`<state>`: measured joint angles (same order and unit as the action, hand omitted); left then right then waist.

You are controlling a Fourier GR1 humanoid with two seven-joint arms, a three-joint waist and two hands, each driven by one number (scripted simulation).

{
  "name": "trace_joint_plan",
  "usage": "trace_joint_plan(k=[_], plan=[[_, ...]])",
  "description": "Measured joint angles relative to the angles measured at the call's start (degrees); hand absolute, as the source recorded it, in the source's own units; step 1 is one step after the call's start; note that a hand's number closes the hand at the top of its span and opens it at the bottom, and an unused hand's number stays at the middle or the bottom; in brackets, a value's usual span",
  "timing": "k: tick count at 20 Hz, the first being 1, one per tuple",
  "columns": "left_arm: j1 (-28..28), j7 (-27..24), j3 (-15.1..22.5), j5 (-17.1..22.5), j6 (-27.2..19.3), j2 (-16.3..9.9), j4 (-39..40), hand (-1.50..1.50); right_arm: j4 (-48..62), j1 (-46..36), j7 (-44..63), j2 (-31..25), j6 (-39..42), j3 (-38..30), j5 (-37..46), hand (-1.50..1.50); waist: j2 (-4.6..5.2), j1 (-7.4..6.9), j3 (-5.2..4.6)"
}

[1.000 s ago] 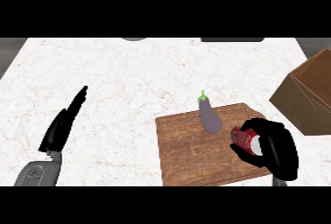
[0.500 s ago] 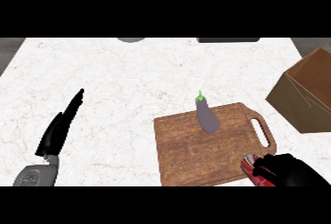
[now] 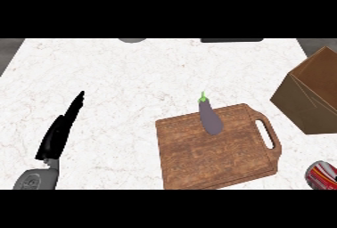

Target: Pick the can from the cutting board and place it in the cardboard box

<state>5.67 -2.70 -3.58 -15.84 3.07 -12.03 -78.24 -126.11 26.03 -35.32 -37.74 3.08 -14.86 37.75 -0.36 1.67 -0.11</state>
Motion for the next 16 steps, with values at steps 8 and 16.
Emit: trace_joint_plan(k=[8,16], plan=[[1.55,0.26,0.19,-0.29,0.66,0.07,0.93,0.0,4.44,-7.66,8.59,-4.52,11.18,-16.76,-15.9,1.5,0.27,-1.2,0.04],[3.03,-0.84,0.28,-0.77,0.75,0.63,2.7,0.0,21.94,-21.59,11.6,-12.13,15.49,-17.21,-15.09,1.5,0.5,-2.14,0.08]])
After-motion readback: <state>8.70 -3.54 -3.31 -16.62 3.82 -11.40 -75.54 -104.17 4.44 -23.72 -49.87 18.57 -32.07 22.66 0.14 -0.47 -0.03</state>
